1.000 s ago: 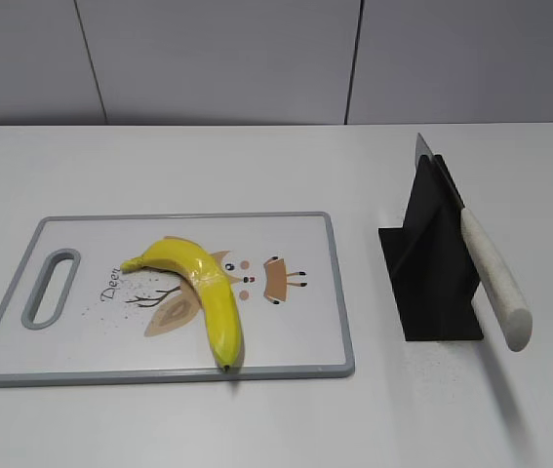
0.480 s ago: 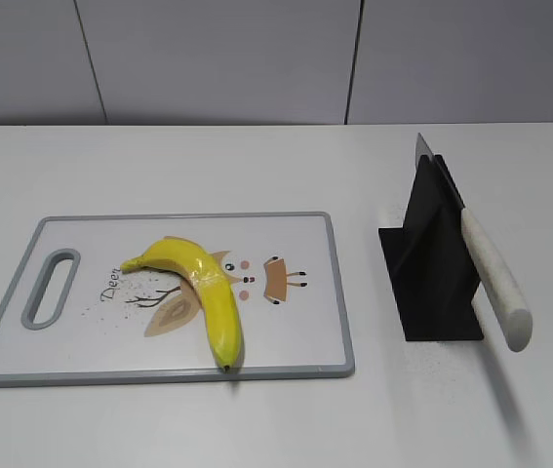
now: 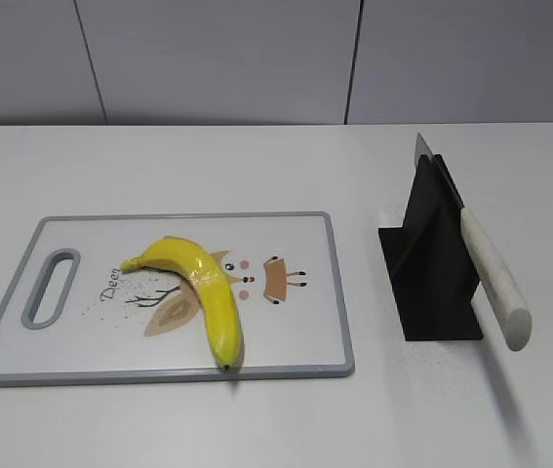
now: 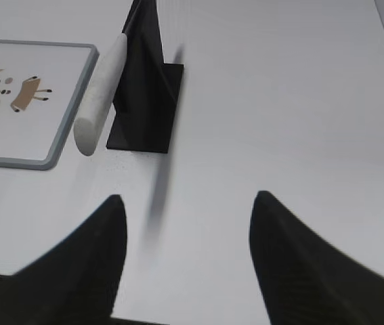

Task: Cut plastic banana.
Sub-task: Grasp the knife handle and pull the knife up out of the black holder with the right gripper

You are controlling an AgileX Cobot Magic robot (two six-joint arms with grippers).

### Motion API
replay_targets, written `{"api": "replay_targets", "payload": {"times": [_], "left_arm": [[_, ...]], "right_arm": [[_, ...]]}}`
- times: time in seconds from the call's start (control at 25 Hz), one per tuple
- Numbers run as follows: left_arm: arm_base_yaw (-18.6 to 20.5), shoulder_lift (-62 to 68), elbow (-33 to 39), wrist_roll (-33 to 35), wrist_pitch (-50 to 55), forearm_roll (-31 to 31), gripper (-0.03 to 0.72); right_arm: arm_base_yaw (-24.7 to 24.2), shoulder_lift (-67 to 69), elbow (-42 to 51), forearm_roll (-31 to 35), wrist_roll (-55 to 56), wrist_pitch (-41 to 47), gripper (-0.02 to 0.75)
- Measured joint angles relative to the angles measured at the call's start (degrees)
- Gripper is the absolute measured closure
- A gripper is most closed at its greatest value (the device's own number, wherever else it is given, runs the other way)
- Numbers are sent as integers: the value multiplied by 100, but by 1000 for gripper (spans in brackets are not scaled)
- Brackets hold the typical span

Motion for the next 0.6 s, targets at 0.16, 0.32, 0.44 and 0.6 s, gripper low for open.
{"api": "replay_targets", "payload": {"times": [0.16,0.32,0.44,0.6], "left_arm": [[0,0,0,0,0,0,199],[0,0,0,0,0,0,199],[0,0,0,0,0,0,199],[0,0,0,0,0,0,199]], "right_arm": [[0,1073,-554,-57,0,58,286],[0,2159,-1063,21,0,206,286],[0,2917,-1355,62,0,324,286],[202,3810,-1583,64,0,320,286]]}}
